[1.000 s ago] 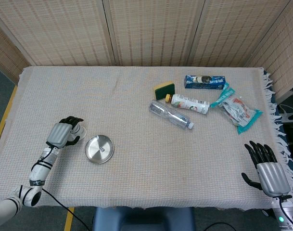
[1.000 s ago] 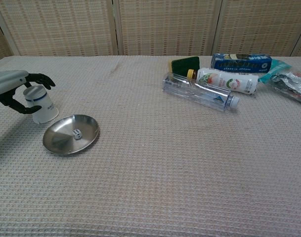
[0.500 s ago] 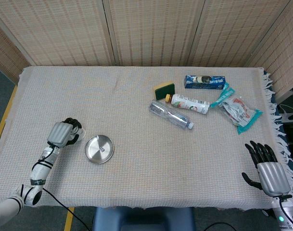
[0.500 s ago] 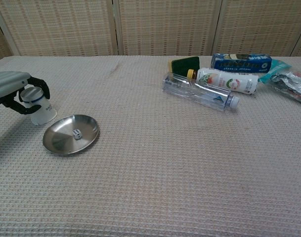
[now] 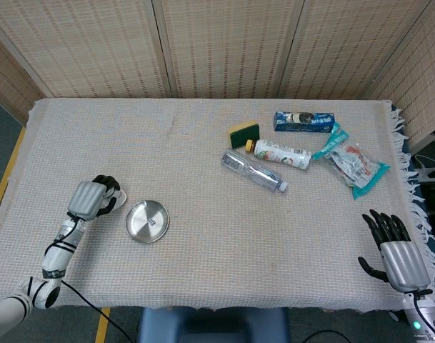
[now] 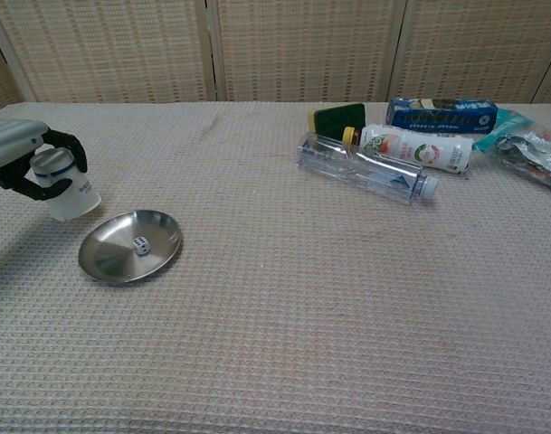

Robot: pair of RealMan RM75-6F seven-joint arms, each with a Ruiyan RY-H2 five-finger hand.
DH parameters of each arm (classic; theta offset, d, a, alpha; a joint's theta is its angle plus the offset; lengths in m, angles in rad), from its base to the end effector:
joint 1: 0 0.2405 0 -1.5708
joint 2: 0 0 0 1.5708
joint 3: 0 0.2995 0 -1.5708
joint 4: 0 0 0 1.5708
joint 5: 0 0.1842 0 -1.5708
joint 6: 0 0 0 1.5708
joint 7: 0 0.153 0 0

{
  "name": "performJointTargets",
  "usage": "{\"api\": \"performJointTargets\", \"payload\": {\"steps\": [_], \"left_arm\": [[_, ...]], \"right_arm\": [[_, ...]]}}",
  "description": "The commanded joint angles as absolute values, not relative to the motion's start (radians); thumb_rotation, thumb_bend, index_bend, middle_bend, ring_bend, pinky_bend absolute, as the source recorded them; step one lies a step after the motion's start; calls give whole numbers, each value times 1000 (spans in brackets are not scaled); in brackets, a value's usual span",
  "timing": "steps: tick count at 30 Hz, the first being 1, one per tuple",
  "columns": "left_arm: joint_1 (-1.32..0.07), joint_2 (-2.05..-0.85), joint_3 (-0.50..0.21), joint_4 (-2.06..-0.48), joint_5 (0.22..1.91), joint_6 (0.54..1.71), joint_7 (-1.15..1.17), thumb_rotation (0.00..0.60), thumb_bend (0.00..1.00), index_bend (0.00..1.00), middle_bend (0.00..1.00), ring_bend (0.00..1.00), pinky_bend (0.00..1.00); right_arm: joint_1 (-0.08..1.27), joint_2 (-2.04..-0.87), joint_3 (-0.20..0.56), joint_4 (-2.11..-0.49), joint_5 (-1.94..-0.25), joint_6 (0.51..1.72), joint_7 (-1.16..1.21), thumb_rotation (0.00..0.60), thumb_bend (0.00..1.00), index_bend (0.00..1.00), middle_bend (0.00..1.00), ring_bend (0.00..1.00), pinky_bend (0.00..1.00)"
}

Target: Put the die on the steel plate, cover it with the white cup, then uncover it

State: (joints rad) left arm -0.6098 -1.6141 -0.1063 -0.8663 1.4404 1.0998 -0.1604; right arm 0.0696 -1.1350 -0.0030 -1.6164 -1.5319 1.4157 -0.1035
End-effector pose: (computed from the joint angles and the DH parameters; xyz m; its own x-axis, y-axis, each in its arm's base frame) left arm -0.2970 0.3950 0.0536 0.4931 0.0642 0.8676 0.8435 -0.2792 -0.4588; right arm -0.3449 -0.1748 0.1765 0.4736 -0.1279 0.8714 -0.8803 -0.0388 0.4727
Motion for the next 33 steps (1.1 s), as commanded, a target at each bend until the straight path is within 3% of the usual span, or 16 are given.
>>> {"api": "performJointTargets", "payload": {"steps": [1, 9, 15, 33], "left_arm": [[-592, -1576, -92, -957, 1474, 1160, -133, 600, 470, 417, 348, 277, 702], [-560, -1534, -50, -1163, 1552, 1260, 20, 600, 470, 417, 350, 281, 696], [-559, -1545, -34, -1231, 1584, 1271, 106, 600, 463, 417, 356, 287, 675], [-580, -1639, -27, -1145, 1563, 1188, 171, 600, 463, 417, 371, 306, 663]], "right_arm": [[71, -1135, -5, -1617, -1534, 1413, -103, 532, 187, 0, 0, 0, 0], [64, -1125, -15, -1624, -1560, 1431, -88, 532, 187, 0, 0, 0, 0], [59, -1117, -25, -1629, -1586, 1446, -75, 533, 187, 0, 0, 0, 0], [51, -1103, -29, -1631, -1606, 1466, -52, 533, 187, 0, 0, 0, 0]]}}
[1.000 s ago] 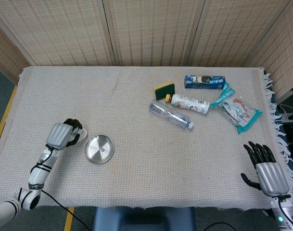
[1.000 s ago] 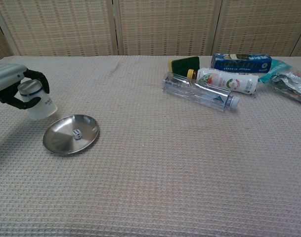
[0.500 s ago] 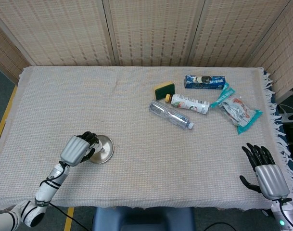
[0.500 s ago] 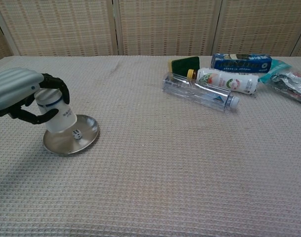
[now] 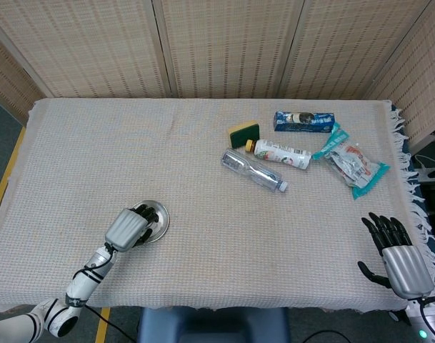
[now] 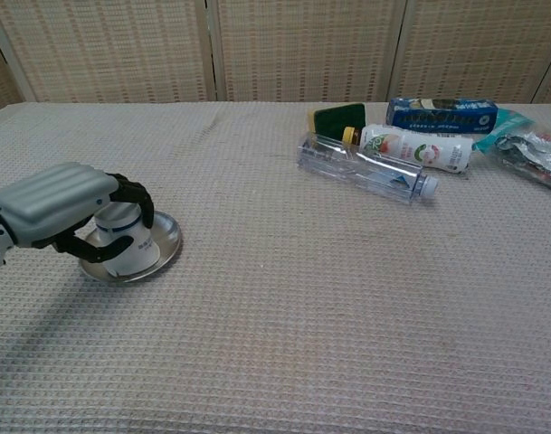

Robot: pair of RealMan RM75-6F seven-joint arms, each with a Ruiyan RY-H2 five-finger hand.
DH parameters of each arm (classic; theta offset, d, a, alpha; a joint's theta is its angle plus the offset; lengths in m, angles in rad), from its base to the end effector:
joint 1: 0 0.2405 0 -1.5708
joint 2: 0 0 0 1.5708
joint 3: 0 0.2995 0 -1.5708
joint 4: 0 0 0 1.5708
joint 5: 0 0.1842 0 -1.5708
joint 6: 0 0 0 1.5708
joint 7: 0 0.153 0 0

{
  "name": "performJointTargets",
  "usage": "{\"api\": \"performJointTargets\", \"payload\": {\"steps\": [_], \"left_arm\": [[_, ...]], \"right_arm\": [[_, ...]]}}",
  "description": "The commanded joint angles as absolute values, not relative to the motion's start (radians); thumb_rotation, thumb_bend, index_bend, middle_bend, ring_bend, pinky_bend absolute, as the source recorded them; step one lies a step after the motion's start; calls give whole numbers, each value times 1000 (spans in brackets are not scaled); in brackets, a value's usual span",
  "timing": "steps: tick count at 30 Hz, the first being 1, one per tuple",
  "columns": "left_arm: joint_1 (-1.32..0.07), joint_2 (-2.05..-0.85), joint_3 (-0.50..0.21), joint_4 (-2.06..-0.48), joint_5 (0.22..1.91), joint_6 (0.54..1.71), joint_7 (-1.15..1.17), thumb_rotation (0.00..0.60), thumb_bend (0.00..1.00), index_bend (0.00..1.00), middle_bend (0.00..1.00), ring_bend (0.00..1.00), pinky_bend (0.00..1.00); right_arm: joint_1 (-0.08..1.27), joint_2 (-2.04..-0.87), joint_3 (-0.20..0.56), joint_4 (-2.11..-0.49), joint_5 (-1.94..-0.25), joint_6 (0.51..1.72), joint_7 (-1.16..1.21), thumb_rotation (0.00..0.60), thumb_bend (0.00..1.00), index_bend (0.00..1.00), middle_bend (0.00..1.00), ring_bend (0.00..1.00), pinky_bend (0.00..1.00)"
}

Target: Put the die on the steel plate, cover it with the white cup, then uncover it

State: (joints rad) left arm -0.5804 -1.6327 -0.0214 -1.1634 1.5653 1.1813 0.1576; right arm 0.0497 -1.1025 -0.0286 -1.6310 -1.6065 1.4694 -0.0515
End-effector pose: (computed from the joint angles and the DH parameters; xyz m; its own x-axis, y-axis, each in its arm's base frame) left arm -0.2392 0.3317 -0.0027 0.5771 0.0510 0.8150 0.7127 -0.5187 -0.4722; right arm -0.3357 -0.1632 0.1864 0.4492 -0.1054 0.8872 -0.8930 -0.0851 0.4420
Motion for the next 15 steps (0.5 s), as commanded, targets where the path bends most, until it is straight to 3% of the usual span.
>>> {"api": "performJointTargets", "payload": {"steps": [1, 10, 15], "left_arm": [[-578, -1641, -29, -1137, 1561, 1192, 176, 600, 462, 417, 376, 311, 663], [-562, -1640, -47, -1073, 1512, 1177, 192, 600, 463, 417, 431, 365, 672], [-556, -1619, -27, -1125, 1542, 1194, 126, 600, 465, 418, 437, 370, 671]], "right_arm": [[51, -1103, -29, -1631, -1605, 1465, -52, 533, 187, 0, 0, 0, 0], [51, -1105, -27, -1632, -1602, 1463, -60, 533, 187, 0, 0, 0, 0], [52, -1109, -28, -1632, -1603, 1461, -65, 533, 187, 0, 0, 0, 0]]}}
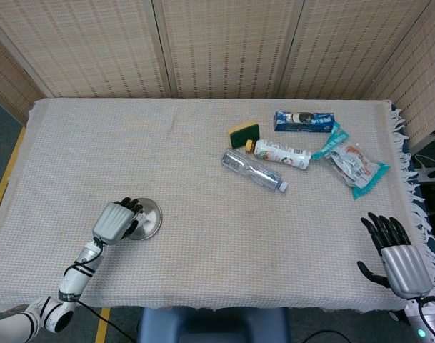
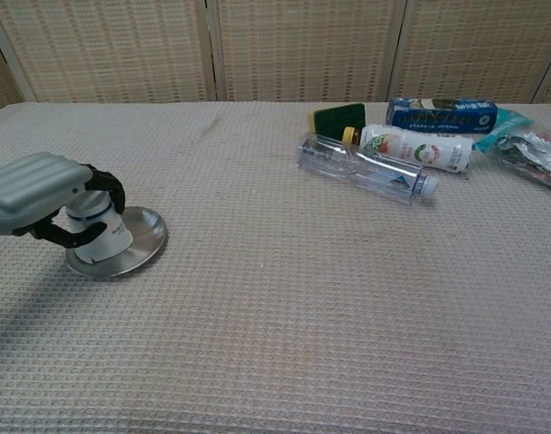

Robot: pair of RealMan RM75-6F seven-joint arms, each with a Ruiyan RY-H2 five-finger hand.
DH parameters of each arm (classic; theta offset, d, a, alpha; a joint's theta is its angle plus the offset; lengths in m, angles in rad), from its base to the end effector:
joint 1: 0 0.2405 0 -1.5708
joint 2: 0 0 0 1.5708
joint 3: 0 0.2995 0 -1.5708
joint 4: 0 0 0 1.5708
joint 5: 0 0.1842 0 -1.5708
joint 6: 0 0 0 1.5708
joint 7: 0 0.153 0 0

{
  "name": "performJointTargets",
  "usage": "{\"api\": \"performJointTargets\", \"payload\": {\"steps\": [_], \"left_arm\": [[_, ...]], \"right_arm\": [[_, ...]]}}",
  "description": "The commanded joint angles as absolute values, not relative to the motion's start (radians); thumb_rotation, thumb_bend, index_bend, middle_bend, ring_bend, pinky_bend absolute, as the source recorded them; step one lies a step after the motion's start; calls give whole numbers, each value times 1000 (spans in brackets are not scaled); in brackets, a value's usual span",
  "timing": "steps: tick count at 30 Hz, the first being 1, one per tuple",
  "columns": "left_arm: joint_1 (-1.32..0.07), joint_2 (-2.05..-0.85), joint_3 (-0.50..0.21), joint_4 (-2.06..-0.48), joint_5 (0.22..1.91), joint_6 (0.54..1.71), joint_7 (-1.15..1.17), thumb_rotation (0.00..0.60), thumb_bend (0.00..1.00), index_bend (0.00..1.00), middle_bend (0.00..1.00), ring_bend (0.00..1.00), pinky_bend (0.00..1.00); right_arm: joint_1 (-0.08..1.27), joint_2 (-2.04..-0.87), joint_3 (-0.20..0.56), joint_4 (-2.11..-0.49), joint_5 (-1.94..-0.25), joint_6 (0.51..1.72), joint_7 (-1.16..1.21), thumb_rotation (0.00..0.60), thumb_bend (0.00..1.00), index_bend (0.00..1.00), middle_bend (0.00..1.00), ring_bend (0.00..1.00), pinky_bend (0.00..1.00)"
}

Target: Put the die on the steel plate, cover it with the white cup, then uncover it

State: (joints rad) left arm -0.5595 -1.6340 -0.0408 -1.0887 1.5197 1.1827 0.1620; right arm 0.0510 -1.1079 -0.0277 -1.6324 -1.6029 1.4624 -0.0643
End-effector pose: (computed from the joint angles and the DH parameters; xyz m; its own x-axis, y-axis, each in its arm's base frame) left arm -0.2631 0.3417 0.0093 0.6101 0.0316 0.7917 0.7212 -0.4357 -0.5385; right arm -0.3358 -0.1638 0.1838 0.4546 -0.1103 0.8839 -0.8904 -0.0845 0.4474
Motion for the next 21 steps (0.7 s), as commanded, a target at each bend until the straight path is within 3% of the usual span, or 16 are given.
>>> {"api": "performJointTargets", "payload": {"steps": [1, 8, 21], "left_arm": [[-556, -1613, -23, -1139, 1550, 1198, 115, 600, 465, 418, 437, 370, 671], [-571, -1600, -13, -1193, 1578, 1188, 45, 600, 466, 418, 436, 370, 668], [-588, -1647, -82, -1048, 1496, 1154, 66, 600, 467, 420, 446, 375, 653]], "right_arm": [[52, -1109, -28, -1632, -1603, 1459, -66, 533, 187, 0, 0, 0, 0], [50, -1108, -28, -1632, -1603, 1463, -65, 532, 187, 0, 0, 0, 0], [49, -1106, -27, -1633, -1603, 1464, -63, 533, 186, 0, 0, 0, 0]]}}
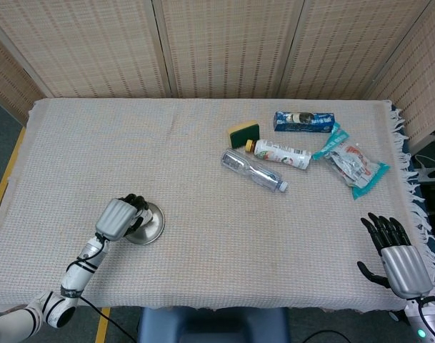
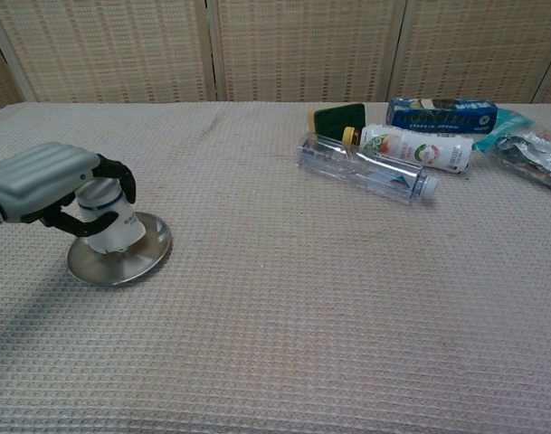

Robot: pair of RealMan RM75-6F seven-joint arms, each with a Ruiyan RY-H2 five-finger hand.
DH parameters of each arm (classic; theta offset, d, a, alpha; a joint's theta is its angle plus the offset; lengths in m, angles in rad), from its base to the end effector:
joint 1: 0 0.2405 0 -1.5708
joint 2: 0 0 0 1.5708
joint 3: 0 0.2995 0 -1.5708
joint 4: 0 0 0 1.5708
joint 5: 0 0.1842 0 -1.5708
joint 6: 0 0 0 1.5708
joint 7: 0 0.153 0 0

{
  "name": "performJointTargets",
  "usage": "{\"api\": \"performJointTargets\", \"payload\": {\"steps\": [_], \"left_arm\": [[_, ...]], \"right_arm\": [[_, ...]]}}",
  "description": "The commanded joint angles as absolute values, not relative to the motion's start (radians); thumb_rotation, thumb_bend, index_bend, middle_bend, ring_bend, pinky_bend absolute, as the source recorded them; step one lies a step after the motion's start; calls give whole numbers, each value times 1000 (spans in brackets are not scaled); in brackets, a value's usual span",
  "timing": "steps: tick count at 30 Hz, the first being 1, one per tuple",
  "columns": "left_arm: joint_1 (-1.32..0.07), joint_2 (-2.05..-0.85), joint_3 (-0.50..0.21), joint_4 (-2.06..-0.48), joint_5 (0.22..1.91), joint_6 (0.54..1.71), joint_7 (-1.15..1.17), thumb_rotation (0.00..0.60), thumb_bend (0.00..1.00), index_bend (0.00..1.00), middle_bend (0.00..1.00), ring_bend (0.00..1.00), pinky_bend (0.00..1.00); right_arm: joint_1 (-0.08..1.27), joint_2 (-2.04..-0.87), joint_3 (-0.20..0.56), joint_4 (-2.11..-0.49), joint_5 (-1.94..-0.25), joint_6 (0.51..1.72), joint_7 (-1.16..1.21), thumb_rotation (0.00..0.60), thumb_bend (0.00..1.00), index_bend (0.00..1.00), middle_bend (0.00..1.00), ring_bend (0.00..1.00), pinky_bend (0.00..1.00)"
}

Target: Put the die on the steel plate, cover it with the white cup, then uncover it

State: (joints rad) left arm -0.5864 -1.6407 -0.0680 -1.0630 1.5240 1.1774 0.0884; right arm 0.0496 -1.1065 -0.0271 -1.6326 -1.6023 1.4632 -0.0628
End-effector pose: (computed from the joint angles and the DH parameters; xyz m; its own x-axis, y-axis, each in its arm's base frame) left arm -0.2544 0.3551 0.0125 0.5605 0.0267 0.8277 0.7508 -0.4381 -0.4943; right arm -0.3361 -0.1634 0.1845 0.4541 -0.1097 0.8842 -0.8907 -0.0824 0.4472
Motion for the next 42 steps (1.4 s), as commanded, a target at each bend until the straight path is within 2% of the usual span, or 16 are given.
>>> {"api": "performJointTargets", "payload": {"steps": [1, 13, 18, 22, 30, 39, 42], "left_arm": [[-588, -1644, -82, -1051, 1493, 1147, 49, 600, 467, 421, 449, 379, 653], [-586, -1576, -14, -1190, 1579, 1165, -41, 600, 468, 421, 451, 381, 654], [-589, -1591, -41, -1145, 1569, 1188, -10, 600, 468, 421, 452, 381, 654], [-595, -1616, -67, -1070, 1518, 1150, 0, 600, 467, 421, 460, 385, 653], [-589, -1623, -54, -1043, 1523, 1151, -32, 600, 466, 423, 462, 386, 651], [-560, -1568, -2, -1172, 1621, 1261, -56, 600, 467, 423, 464, 387, 651], [-553, -1557, -10, -1177, 1624, 1286, -39, 600, 468, 423, 464, 387, 651]], "right_arm": [[49, -1106, -27, -1633, -1603, 1465, -63, 533, 186, 0, 0, 0, 0], [46, -1107, -26, -1634, -1604, 1470, -67, 534, 187, 0, 0, 0, 0], [46, -1106, -25, -1634, -1601, 1469, -64, 532, 187, 0, 0, 0, 0], [46, -1105, -24, -1634, -1601, 1470, -64, 533, 187, 0, 0, 0, 0], [45, -1106, -23, -1635, -1601, 1472, -66, 534, 187, 0, 0, 0, 0], [43, -1104, -26, -1636, -1606, 1475, -65, 533, 186, 0, 0, 0, 0], [43, -1103, -27, -1636, -1609, 1476, -63, 533, 187, 0, 0, 0, 0]]}}
